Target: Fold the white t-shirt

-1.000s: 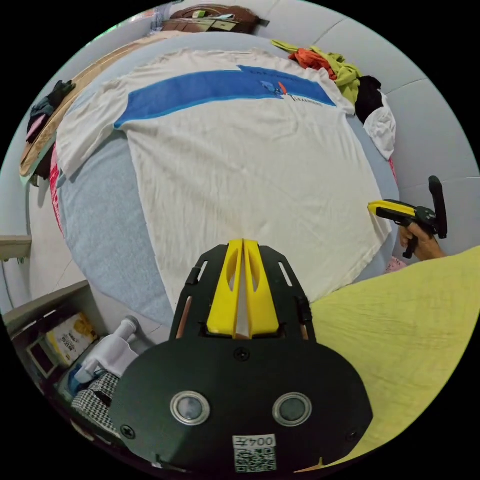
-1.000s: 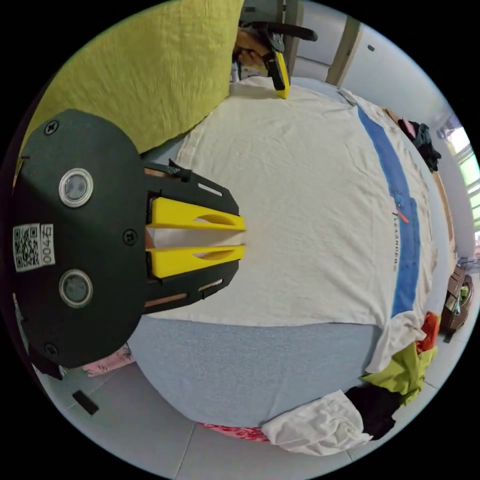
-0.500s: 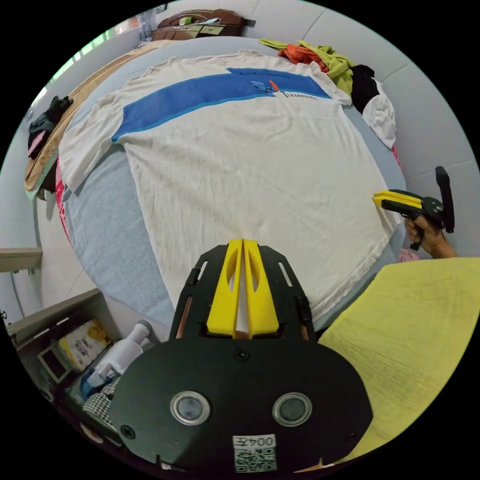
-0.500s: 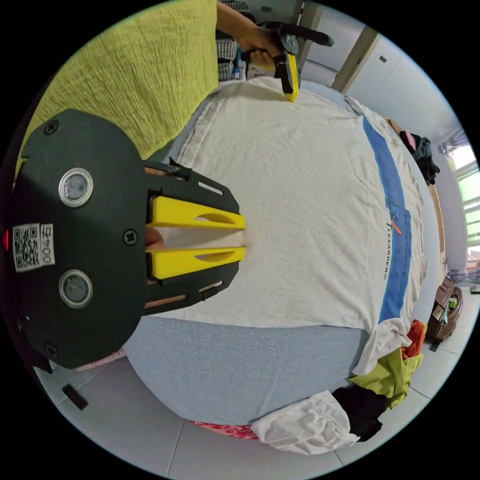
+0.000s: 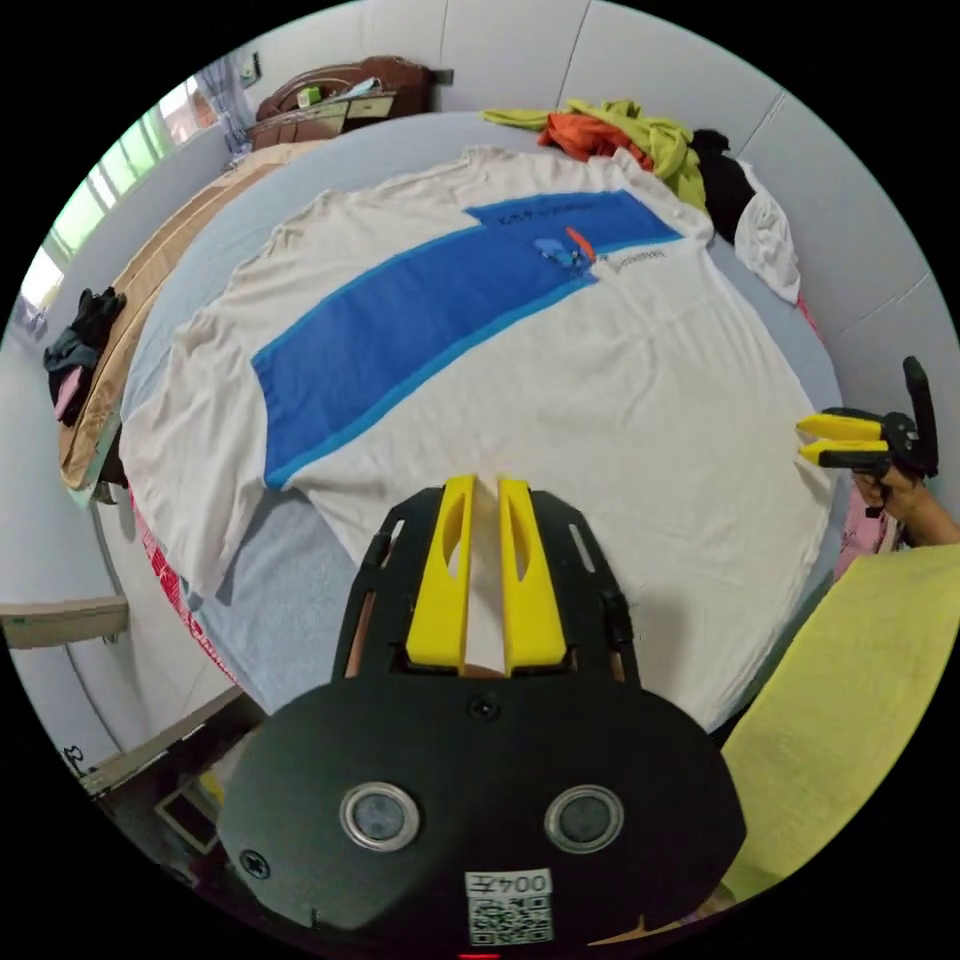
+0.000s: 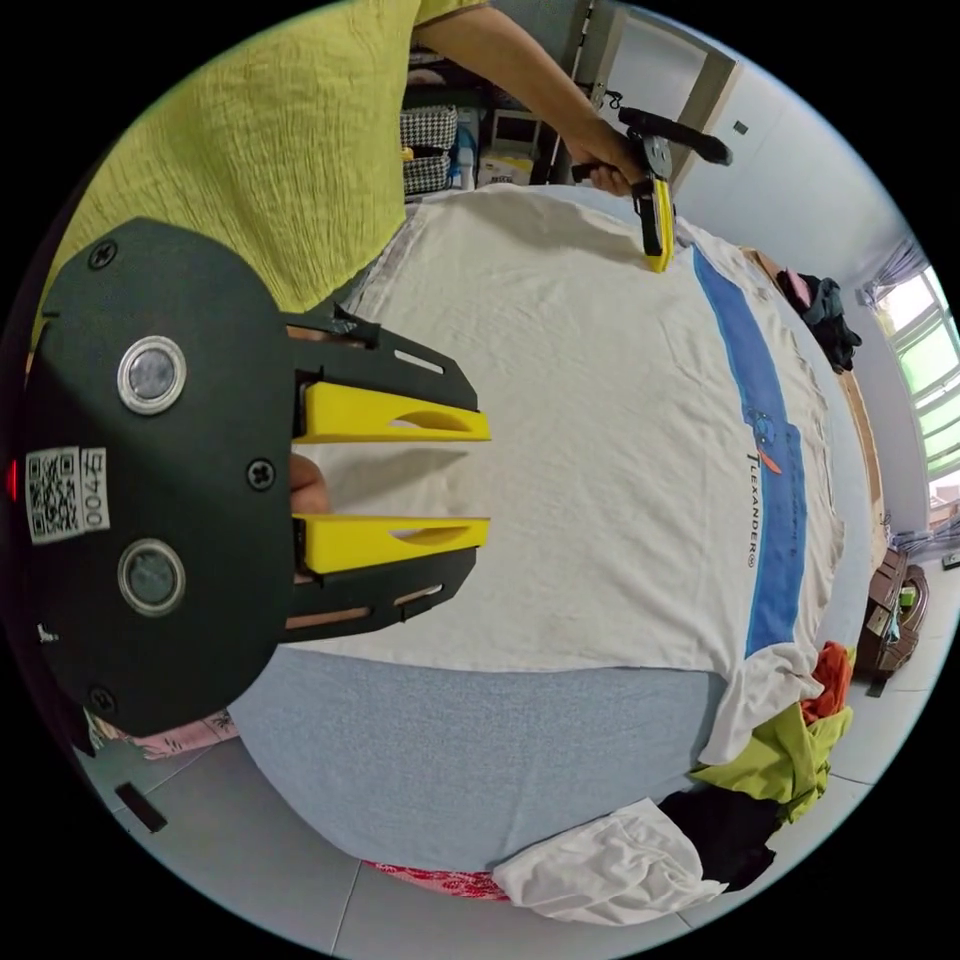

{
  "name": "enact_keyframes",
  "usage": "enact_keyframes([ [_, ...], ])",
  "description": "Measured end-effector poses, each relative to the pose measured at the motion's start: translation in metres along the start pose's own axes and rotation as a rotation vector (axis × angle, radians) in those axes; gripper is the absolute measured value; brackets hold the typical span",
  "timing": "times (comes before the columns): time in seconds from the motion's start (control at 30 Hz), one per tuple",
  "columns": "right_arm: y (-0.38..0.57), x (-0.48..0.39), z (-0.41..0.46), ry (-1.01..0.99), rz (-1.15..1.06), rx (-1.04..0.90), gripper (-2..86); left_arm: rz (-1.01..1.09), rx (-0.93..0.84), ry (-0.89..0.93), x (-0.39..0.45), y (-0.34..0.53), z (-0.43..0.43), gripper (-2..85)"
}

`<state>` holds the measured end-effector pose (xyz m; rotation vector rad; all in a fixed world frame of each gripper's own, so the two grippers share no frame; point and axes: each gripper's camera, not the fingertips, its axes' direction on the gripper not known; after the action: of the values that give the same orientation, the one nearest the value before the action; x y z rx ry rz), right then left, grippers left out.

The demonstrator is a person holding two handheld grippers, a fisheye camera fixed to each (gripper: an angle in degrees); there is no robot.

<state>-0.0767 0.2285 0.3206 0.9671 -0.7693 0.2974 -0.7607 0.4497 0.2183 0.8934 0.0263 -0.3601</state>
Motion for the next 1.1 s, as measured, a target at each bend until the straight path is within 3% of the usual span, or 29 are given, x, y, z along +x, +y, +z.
enact_keyframes([
  [0.4,0.034,0.003,-0.055,-0.013,-0.022,0.011,11.4,-0.163,0.043,0.021,-0.01,0.103,-0.037,2.9],
  [0.5,0.035,-0.005,-0.073,-0.031,-0.058,0.056,11.7,-0.065,0.079,0.049,0.031,0.104,-0.045,3.6],
  [0.6,0.032,-0.014,-0.081,-0.049,-0.098,0.061,12.5,0.016,-0.007,-0.002,0.068,0.109,-0.027,4.2],
  [0.8,0.055,-0.015,-0.086,-0.014,-0.15,0.02,13.2,-0.164,0.056,0.017,0.06,0.169,-0.032,2.8],
  [1.1,0.132,0.012,-0.115,0.073,-0.226,0.079,12.4,-0.239,0.028,-0.012,0.064,0.224,-0.045,6.6],
])
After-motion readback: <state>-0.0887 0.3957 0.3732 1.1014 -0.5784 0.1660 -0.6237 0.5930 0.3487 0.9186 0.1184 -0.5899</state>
